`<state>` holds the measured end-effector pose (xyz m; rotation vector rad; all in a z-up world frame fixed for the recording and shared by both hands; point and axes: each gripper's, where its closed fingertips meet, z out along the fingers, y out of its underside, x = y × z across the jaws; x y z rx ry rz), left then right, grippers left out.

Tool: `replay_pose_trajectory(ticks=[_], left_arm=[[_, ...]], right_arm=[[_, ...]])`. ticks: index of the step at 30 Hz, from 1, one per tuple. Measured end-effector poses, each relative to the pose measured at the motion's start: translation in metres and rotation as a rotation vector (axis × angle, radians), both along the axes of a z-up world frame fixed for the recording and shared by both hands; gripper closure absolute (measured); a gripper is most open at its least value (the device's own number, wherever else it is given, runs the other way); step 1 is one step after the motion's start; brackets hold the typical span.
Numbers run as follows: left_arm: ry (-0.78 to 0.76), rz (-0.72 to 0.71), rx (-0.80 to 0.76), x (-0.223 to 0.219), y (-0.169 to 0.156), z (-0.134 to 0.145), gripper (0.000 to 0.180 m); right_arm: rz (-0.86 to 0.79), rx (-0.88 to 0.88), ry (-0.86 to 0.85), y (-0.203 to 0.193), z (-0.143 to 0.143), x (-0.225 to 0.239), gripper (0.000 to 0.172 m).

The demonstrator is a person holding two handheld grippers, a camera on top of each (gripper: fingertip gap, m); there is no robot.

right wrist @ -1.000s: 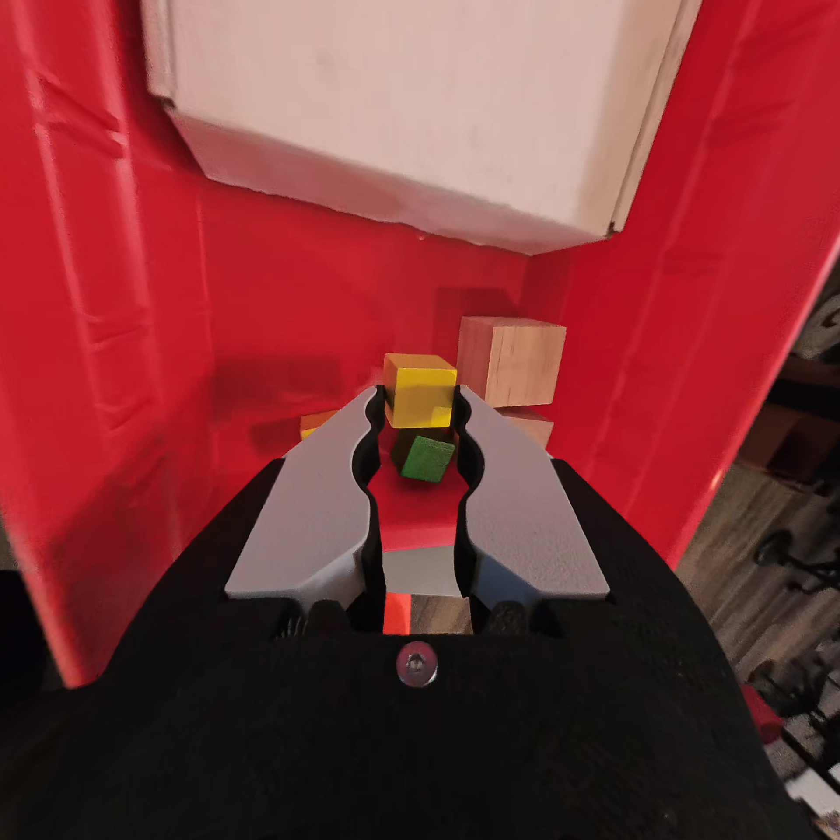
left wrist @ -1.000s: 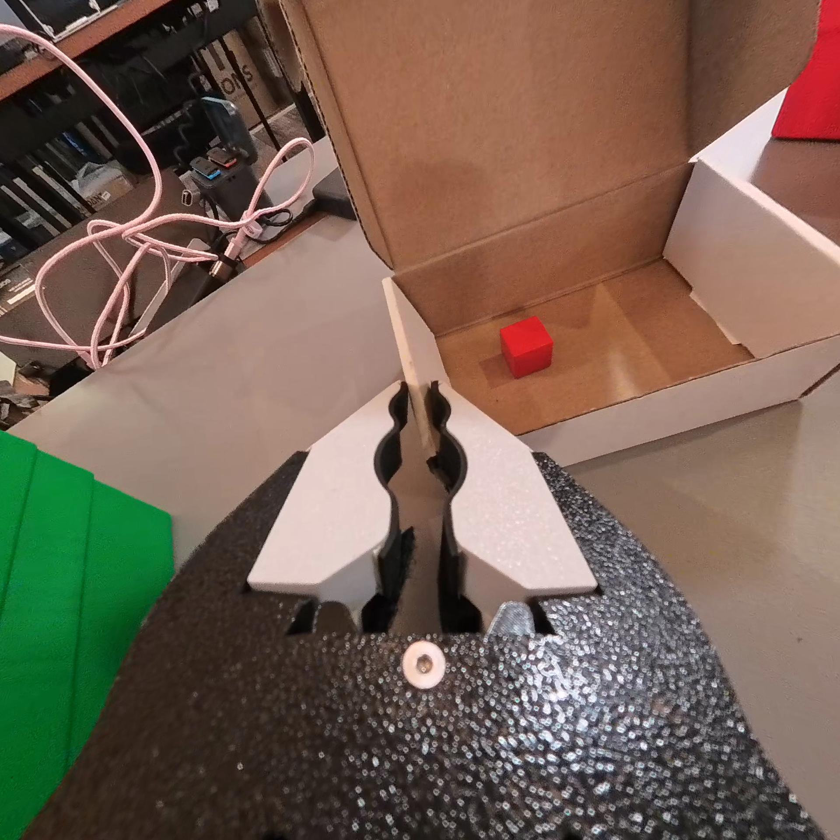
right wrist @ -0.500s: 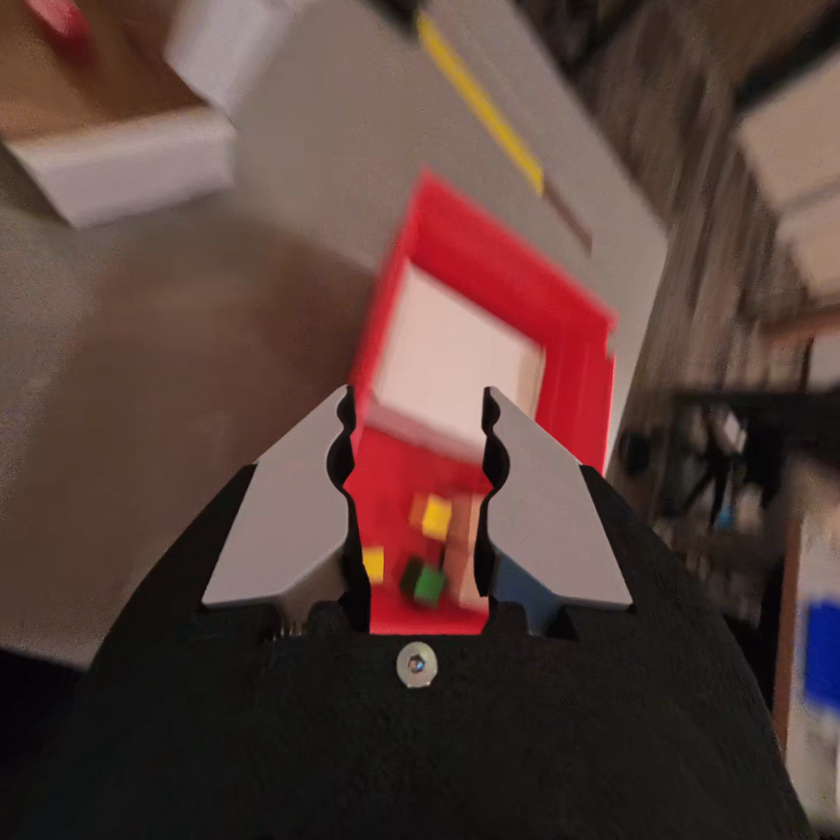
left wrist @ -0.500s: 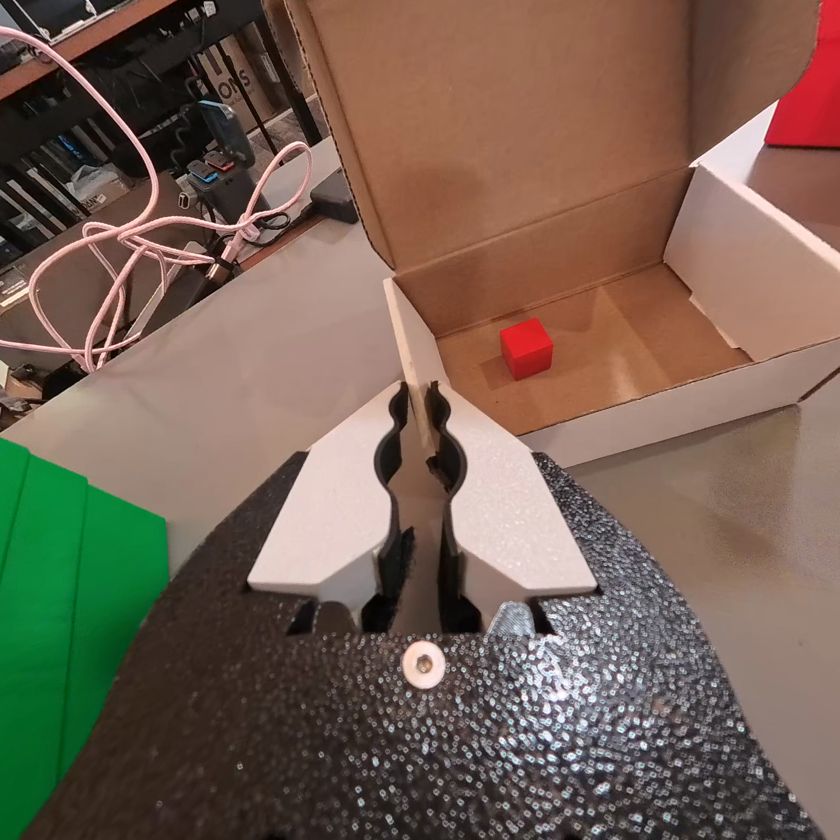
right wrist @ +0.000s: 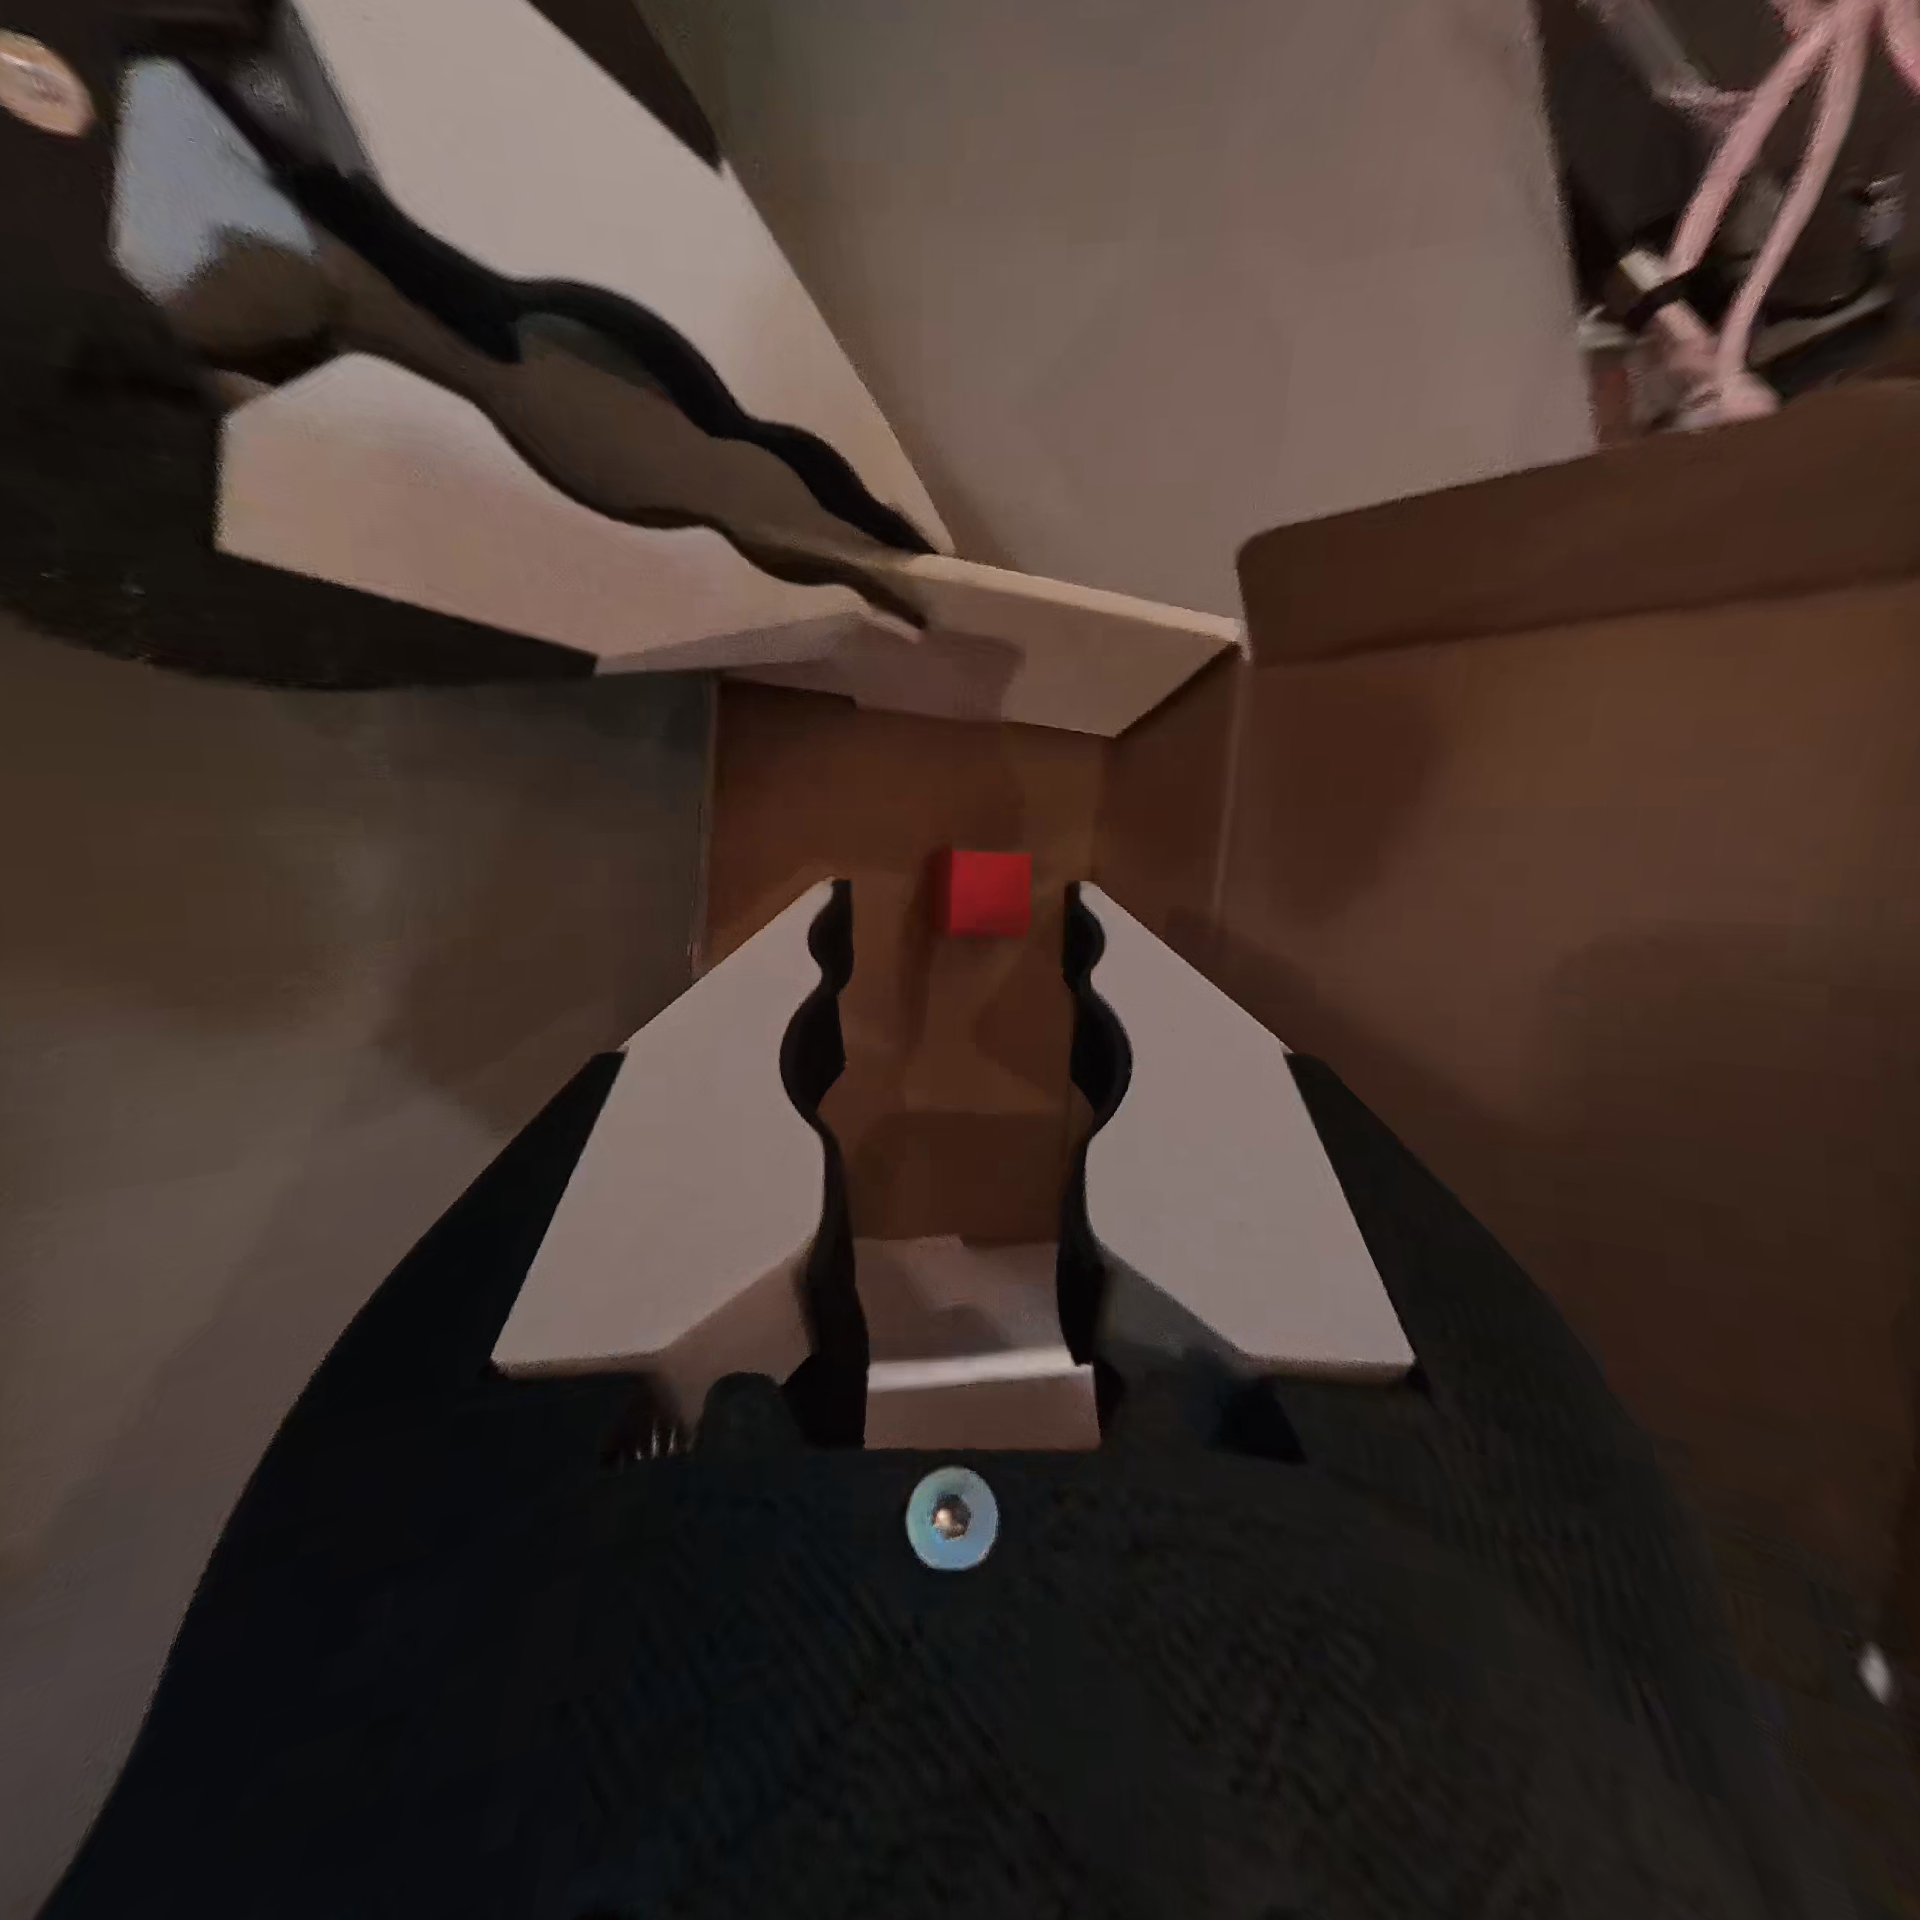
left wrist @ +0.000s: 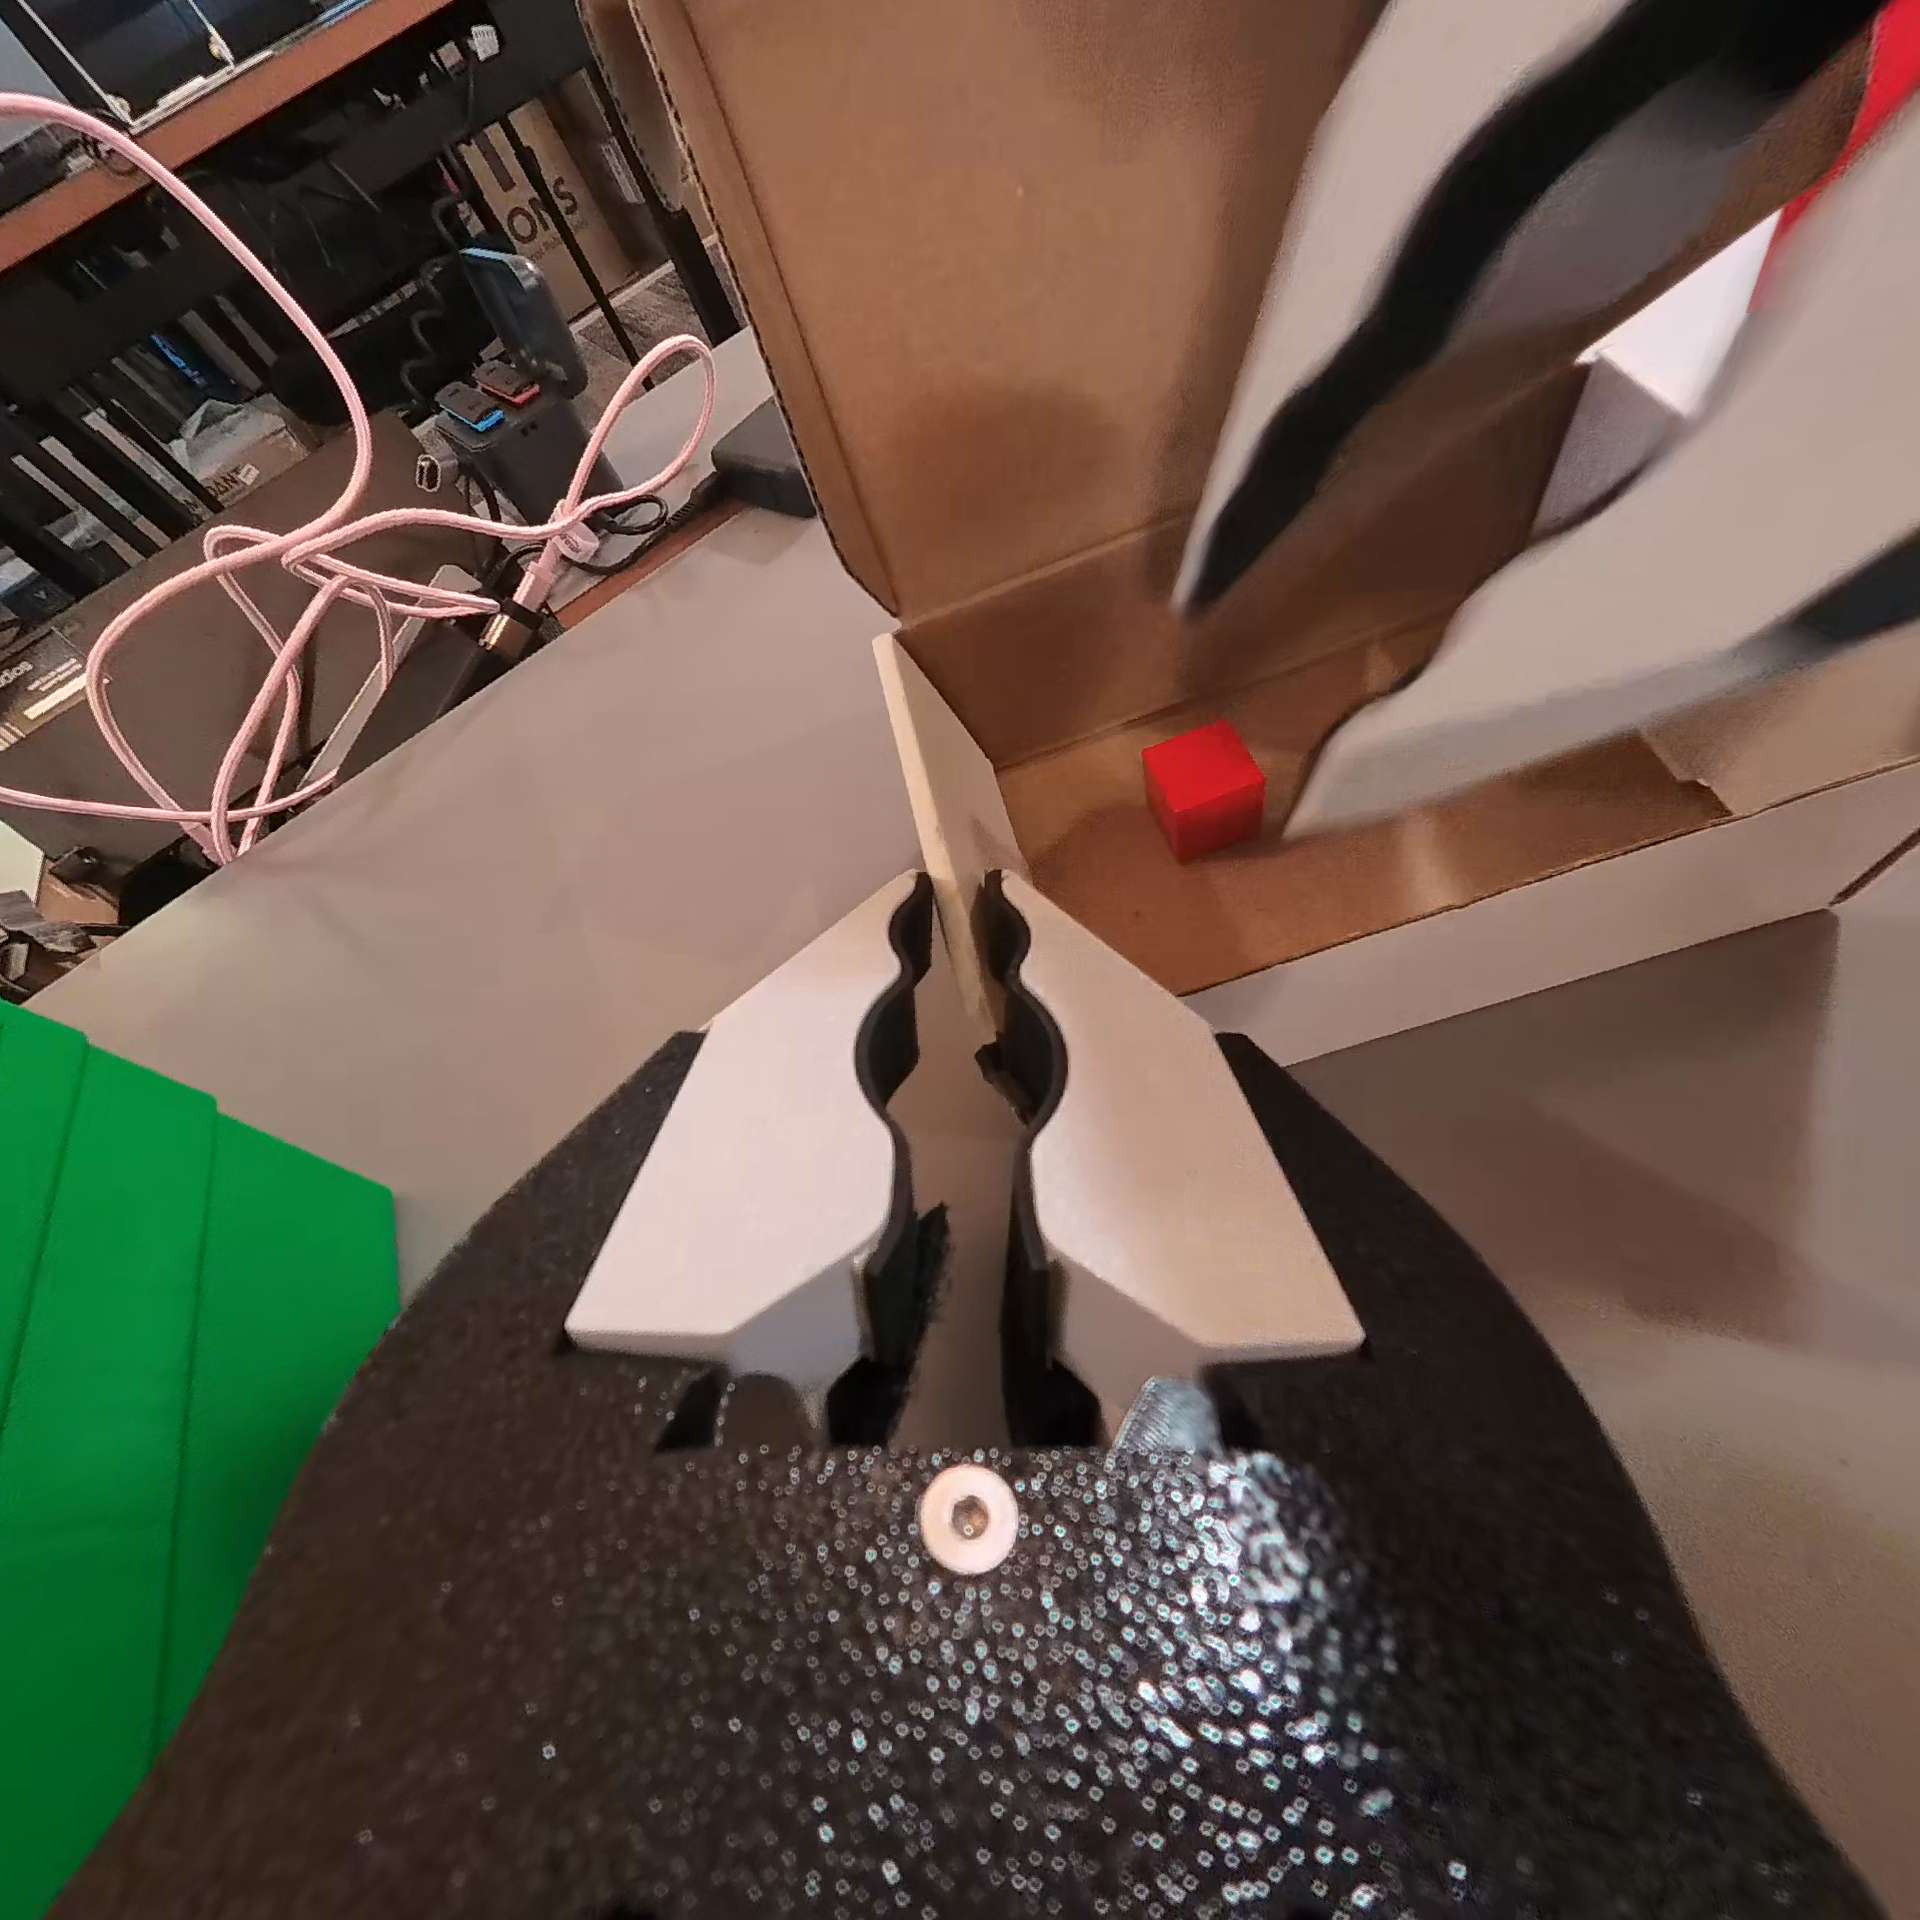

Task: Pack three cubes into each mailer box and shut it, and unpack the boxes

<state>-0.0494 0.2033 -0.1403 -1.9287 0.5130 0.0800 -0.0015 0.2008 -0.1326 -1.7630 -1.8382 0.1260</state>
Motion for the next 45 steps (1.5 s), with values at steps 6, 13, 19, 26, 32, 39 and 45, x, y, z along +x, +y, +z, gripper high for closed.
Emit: replay_pose_trajectory(ticks=[6, 13, 19, 26, 32, 39, 45], left_arm=[[0.011, -0.004, 0.001, 0.0, 0.0, 0.0, 0.173], [0.008, -0.002, 0.002, 0.0, 0.0, 0.0, 0.173], [0.01, -0.003, 0.004, 0.0, 0.0, 0.0, 0.173], [0.009, -0.006, 0.005, 0.0, 0.0, 0.0, 0.172], [0.009, -0.006, 0.004, 0.0, 0.0, 0.0, 0.172], [0.015, -0.009, 0.008, 0.001, 0.0, 0.0, 0.172], [0.012, -0.01, 0.009, 0.001, 0.0, 0.0, 0.172]], right_arm=[[-0.014, -0.043, -0.169, 0.011, -0.033, 0.001, 0.12], [-0.052, -0.094, -0.186, 0.015, -0.044, 0.001, 0.147], [-0.057, -0.084, -0.061, -0.002, -0.019, 0.006, 0.151], [-0.227, 0.21, 0.157, -0.033, 0.078, 0.1, 0.152], [-0.755, 0.287, 0.018, -0.036, 0.092, 0.293, 0.152], [-0.919, -0.11, -0.082, -0.035, 0.006, 0.365, 0.152], [-0.893, -0.168, -0.077, -0.038, -0.014, 0.355, 0.143]])
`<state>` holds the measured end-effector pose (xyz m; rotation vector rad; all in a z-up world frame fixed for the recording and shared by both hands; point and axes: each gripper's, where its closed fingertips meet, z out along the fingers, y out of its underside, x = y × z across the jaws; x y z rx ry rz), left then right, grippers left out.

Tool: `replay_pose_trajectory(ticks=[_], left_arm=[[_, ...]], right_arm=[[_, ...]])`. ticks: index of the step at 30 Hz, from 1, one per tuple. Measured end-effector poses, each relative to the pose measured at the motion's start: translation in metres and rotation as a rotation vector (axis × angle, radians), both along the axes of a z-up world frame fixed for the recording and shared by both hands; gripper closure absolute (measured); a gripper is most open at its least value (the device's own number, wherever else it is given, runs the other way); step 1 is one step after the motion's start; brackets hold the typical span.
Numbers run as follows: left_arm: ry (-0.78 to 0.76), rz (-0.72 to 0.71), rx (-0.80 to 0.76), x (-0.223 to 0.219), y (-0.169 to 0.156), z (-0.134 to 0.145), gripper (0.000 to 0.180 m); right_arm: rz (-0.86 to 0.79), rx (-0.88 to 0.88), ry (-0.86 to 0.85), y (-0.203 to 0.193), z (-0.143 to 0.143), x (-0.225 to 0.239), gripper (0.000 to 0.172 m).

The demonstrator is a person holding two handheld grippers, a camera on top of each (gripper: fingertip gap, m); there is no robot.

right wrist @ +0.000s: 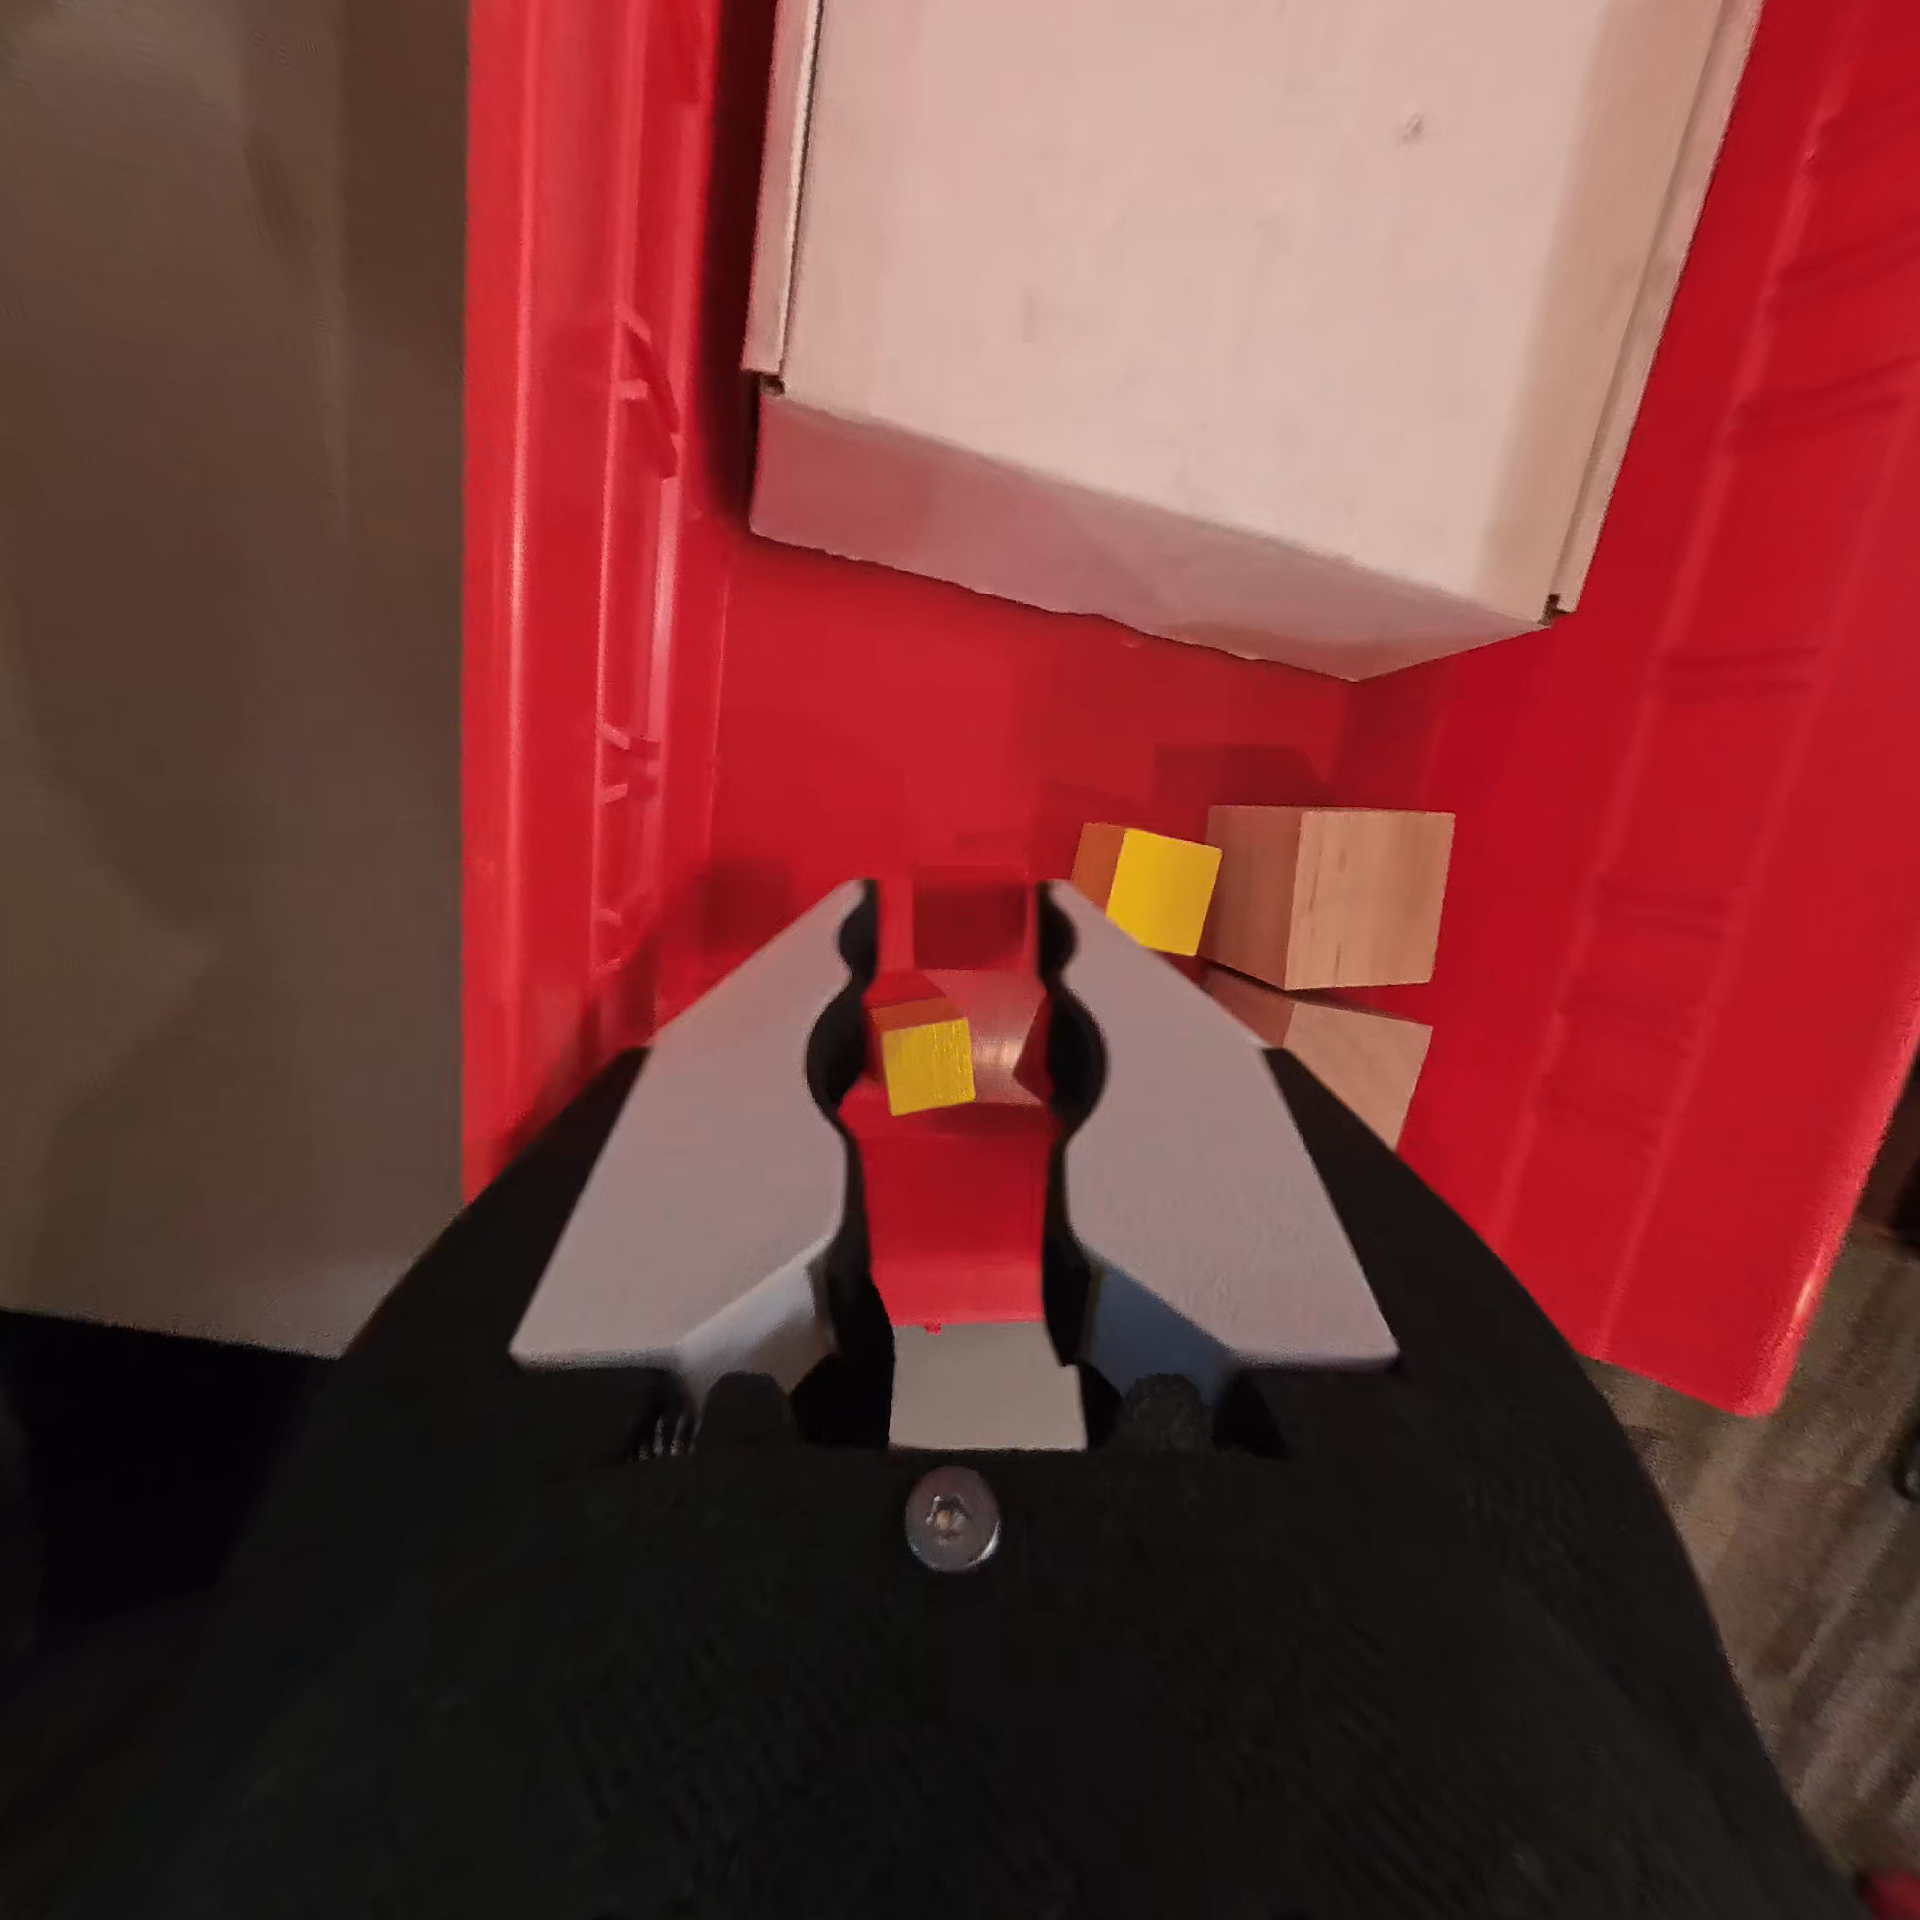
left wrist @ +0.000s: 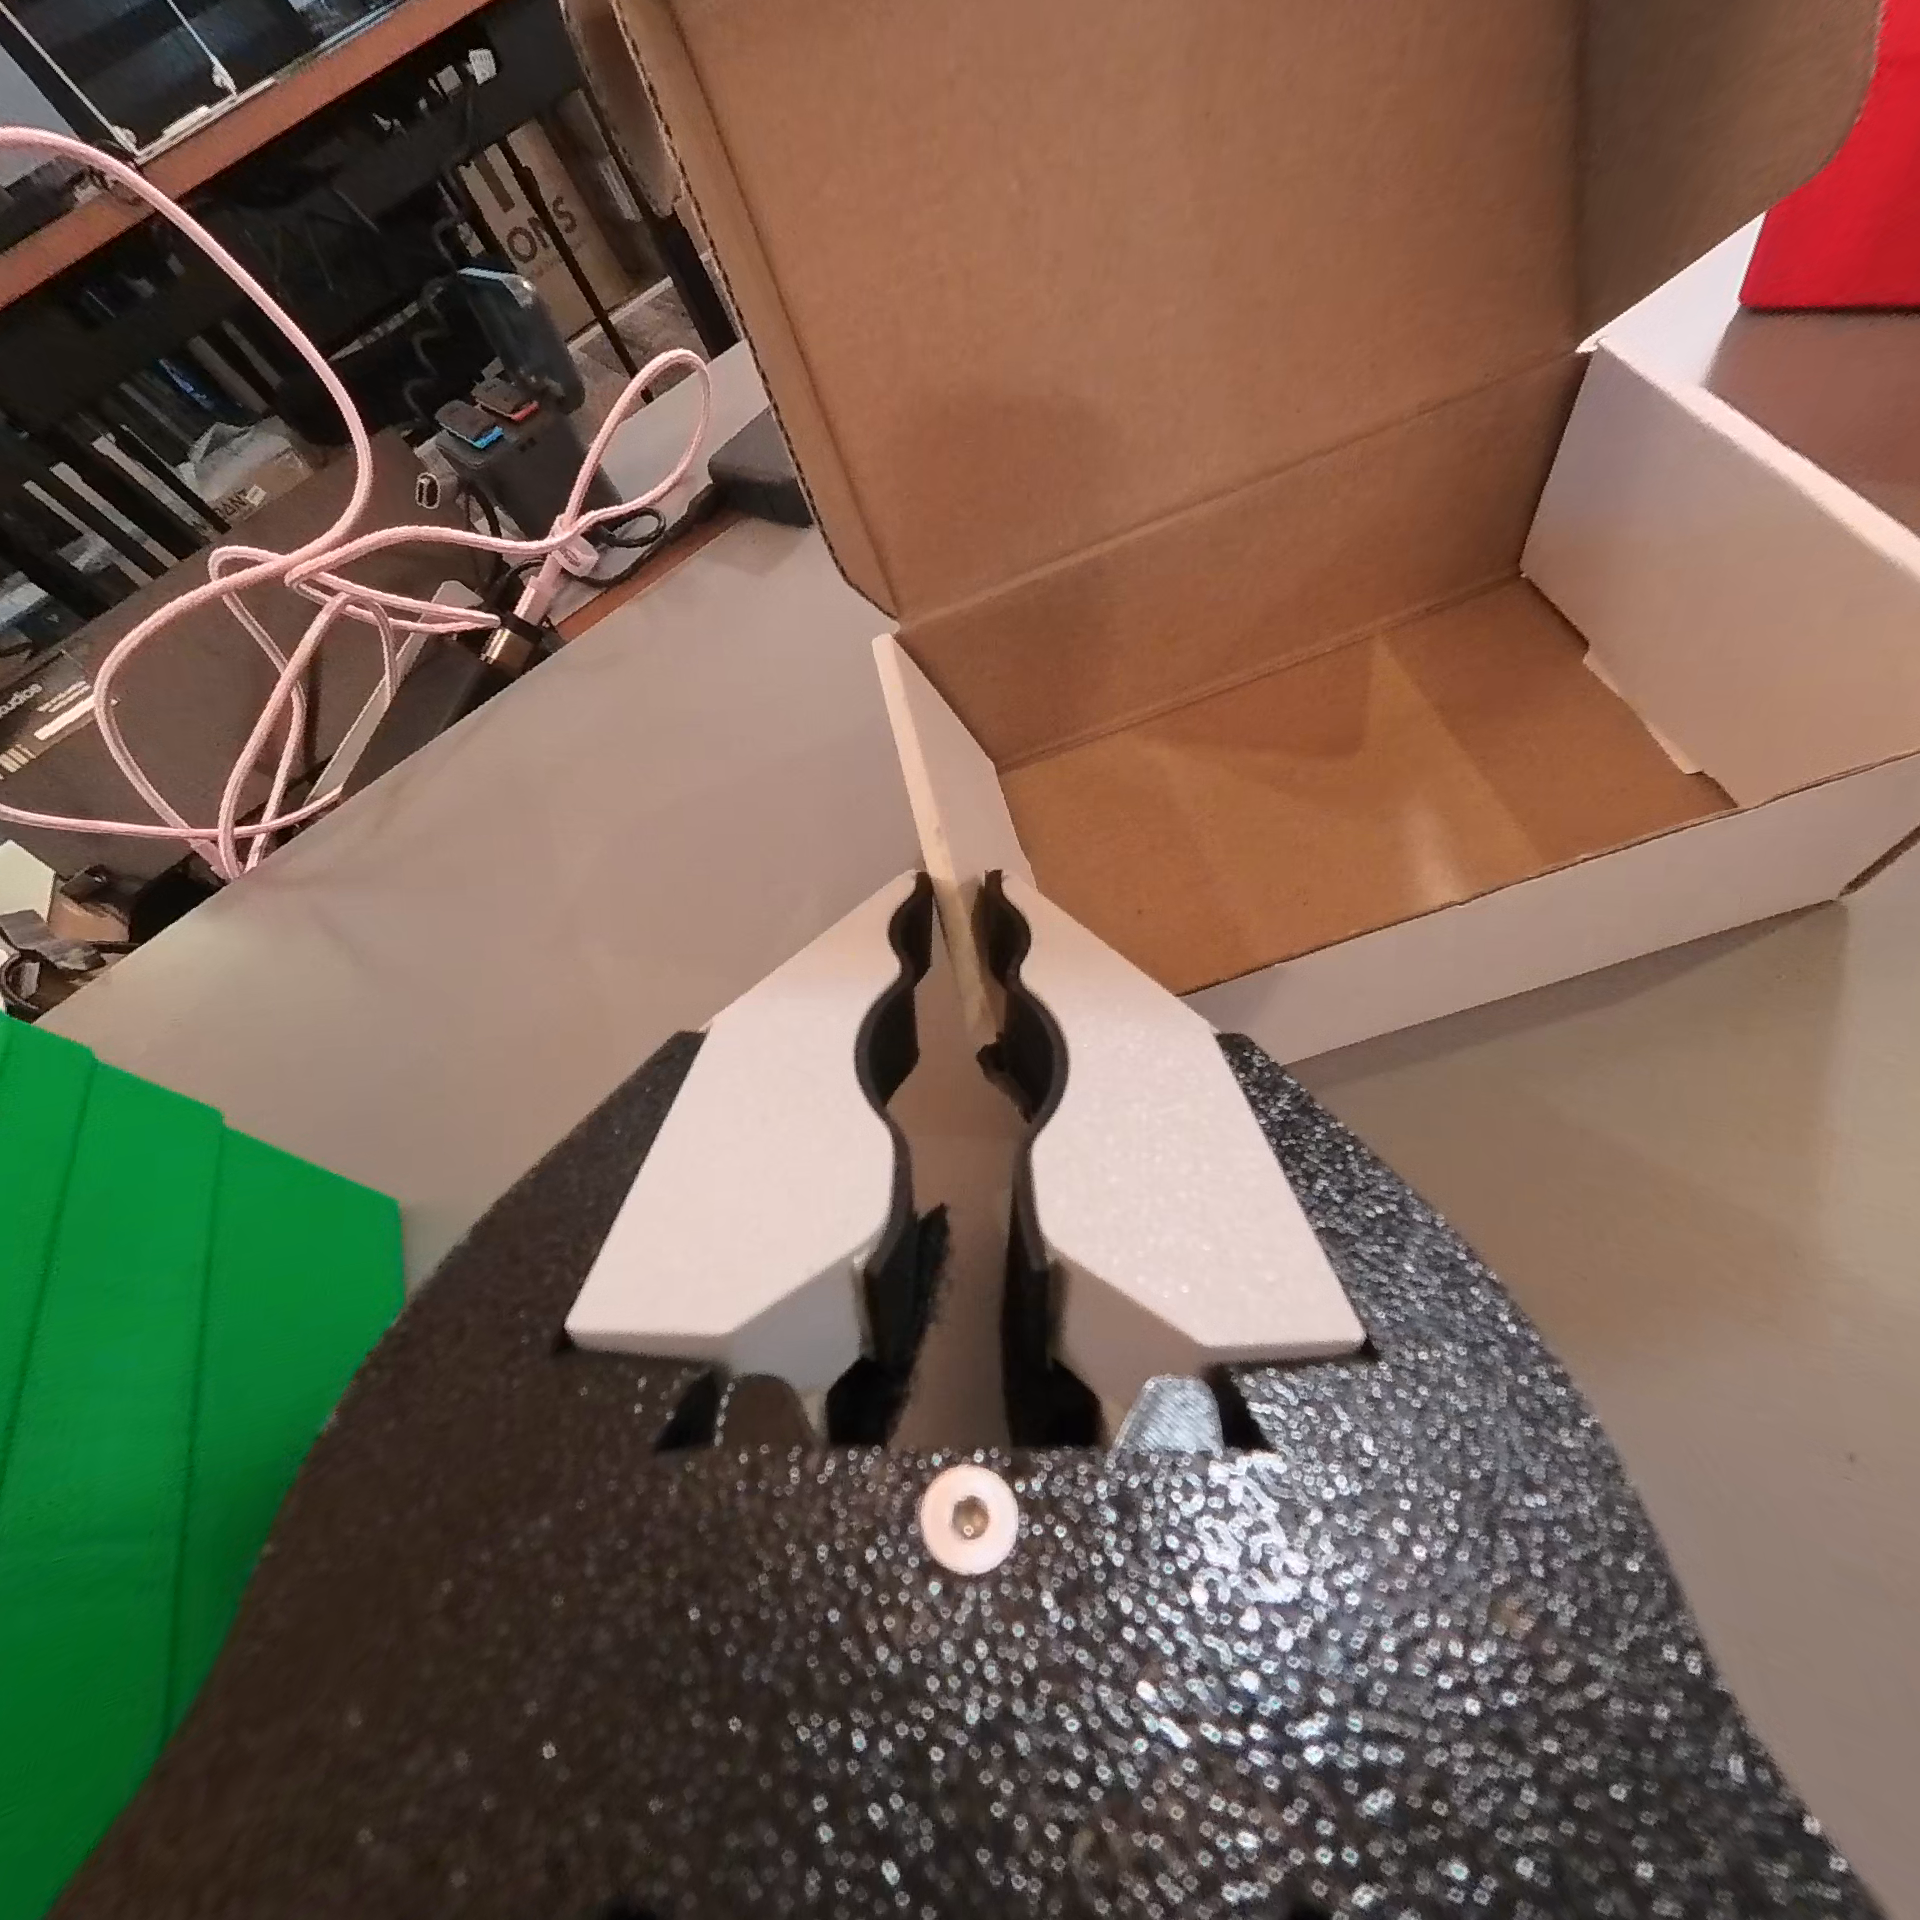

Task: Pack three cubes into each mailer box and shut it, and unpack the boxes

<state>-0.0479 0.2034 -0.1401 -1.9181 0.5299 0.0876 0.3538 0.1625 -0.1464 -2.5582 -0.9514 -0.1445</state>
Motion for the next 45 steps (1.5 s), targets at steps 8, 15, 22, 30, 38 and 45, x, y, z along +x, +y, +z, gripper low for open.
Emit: replay_pose_trajectory(ticks=[8, 15, 22, 30, 38, 45], left_arm=[[0.004, 0.002, 0.0, 0.0, 0.0, 0.0, 0.172], [0.024, 0.017, -0.018, -0.001, -0.003, 0.0, 0.172], [-0.001, -0.01, -0.03, -0.006, -0.017, 0.014, 0.138], [-0.351, -0.015, -0.006, -0.005, 0.023, 0.065, 0.122], [-0.077, 0.062, 0.014, -0.003, 0.061, 0.064, 0.177], [-0.213, 0.089, 0.056, -0.011, 0.021, 0.066, 0.178]], right_arm=[[0.005, 0.47, 0.096, 0.027, 0.094, -0.041, 0.099], [0.334, 0.545, 0.364, 0.032, 0.125, -0.189, 0.114], [0.319, 0.312, 0.545, 0.054, 0.067, -0.259, 0.123], [0.258, 0.361, 0.612, 0.062, 0.074, -0.256, 0.147], [0.265, 0.357, 0.677, 0.075, 0.073, -0.267, 0.164], [0.297, 0.407, 0.719, 0.064, 0.072, -0.275, 0.165]])
